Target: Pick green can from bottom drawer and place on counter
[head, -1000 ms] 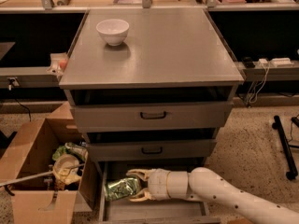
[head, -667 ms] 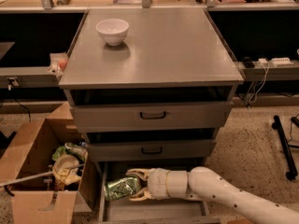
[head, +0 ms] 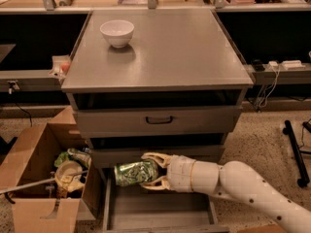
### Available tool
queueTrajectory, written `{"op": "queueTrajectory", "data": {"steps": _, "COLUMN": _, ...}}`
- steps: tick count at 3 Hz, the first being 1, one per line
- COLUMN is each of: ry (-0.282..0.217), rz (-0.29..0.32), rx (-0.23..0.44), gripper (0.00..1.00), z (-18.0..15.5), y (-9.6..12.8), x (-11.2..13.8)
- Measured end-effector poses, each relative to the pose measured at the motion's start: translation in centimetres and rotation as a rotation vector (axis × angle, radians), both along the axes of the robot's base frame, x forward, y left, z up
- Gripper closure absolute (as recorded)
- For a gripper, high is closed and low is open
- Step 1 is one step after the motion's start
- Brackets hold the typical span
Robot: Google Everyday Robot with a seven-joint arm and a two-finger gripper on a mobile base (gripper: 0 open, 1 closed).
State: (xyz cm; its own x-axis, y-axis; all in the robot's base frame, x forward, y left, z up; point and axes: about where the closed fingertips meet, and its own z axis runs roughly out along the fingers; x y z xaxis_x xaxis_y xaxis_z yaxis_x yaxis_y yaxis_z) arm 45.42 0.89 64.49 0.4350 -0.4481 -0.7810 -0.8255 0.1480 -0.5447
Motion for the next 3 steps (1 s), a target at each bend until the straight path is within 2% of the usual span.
{"op": "queueTrajectory", "data": {"steps": 1, "ry": -0.062, "rz": -0.1, "rx": 0.026, "gripper": 1.0, "z": 8.0, "y": -4.4, "x": 1.9}}
{"op": "queueTrajectory", "data": {"steps": 2, "ry": -0.062, "rz": -0.101, "rx": 0.029, "gripper": 1.0, "z": 8.1, "y": -4.3, "x": 2.0}}
{"op": "queueTrajectory", "data": {"steps": 3, "ry": -0.115, "rz": -0.183, "rx": 0.049, "gripper": 1.0, "z": 14.4, "y": -6.2, "x": 6.7}}
